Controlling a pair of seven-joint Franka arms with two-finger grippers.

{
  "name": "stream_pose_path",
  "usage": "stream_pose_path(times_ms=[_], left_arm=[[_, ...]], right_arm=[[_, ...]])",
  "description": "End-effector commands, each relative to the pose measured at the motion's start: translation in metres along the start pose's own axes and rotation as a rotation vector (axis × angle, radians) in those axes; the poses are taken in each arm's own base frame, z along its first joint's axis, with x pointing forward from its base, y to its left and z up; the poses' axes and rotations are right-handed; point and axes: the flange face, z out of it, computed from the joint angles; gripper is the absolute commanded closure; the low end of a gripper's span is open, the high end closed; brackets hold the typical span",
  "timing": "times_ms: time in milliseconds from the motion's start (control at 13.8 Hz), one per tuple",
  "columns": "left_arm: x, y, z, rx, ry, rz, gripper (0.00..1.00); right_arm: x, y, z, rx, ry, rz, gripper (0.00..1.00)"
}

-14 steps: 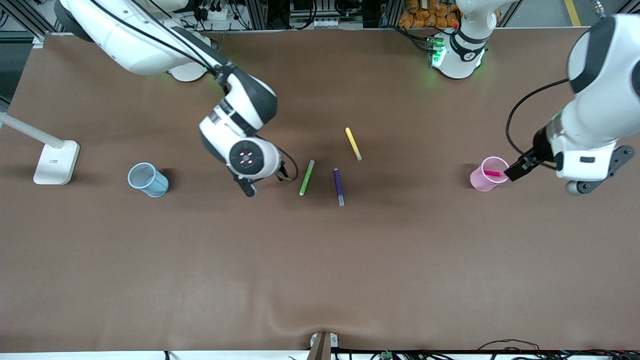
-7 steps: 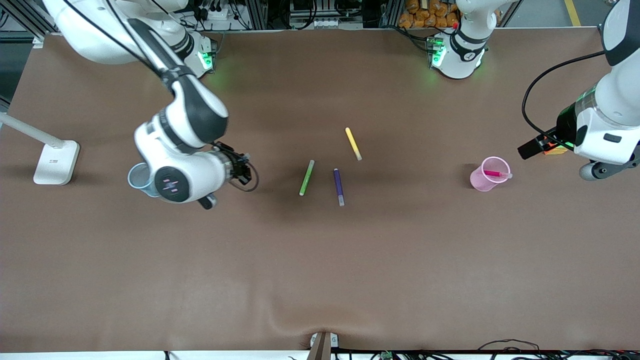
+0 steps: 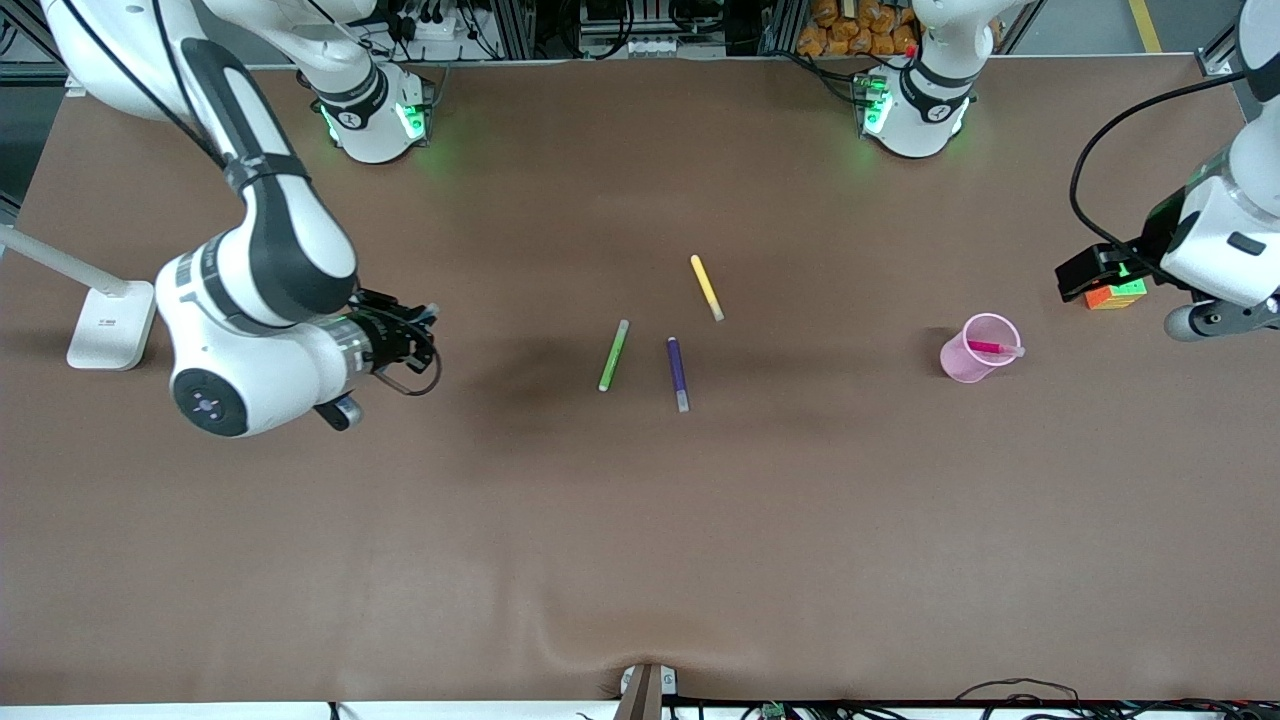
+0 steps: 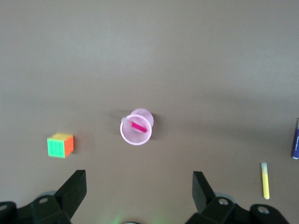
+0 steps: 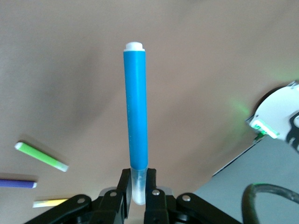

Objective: Place pink and blue markers in matching cups
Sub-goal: 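Carry the blue marker over the light blue cup with the right gripper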

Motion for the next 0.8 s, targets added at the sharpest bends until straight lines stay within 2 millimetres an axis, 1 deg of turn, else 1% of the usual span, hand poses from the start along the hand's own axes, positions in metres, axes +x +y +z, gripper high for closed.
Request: stream_pose_path(times_ms=[0,72,145,217,362,506,579,723], left_arm=[[-0.011,-0.006,-0.015,-0.008,0.037,0.06,0.0],[-0.014,-0.015,-0.018,-0.02,0.037,0.049,0.0],[-0.021,-0.019,-0.016,-0.042,0.026,0.046,0.0],[-0.028,-0.028,-0.016,-0.056,0.019,0.03,0.0],[-0.046,-0.028,-0.015,-0.064,0.007,0.033,0.0],[-0.067,-0.021,-0.019,-0.06,0.013,0.05,0.0],[-0.076,-0.021,-0.026,-0.061,0.025,0.04,0.0],[-0.075,-0.028,-0.027,-0.062,0.025,0.035,0.0]], right_arm=[[0.027,0.036,-0.018,0.049,-0.096,-0.044,1.0],[0.043,0.048,-0.022,0.077,-0.141,-0.056,1.0],[0.055,0.059,-0.025,0.09,-0.165,-0.077,1.0],[0.064,0.068,-0.026,0.089,-0.173,-0.087,1.0],[0.081,0.082,-0.025,0.09,-0.186,-0.109,1.0],[0.091,0.091,-0.024,0.09,-0.194,-0.126,1.0],[0.097,0.095,-0.023,0.09,-0.199,-0.125,1.0],[0.111,0.109,-0.023,0.098,-0.206,-0.148,1.0]])
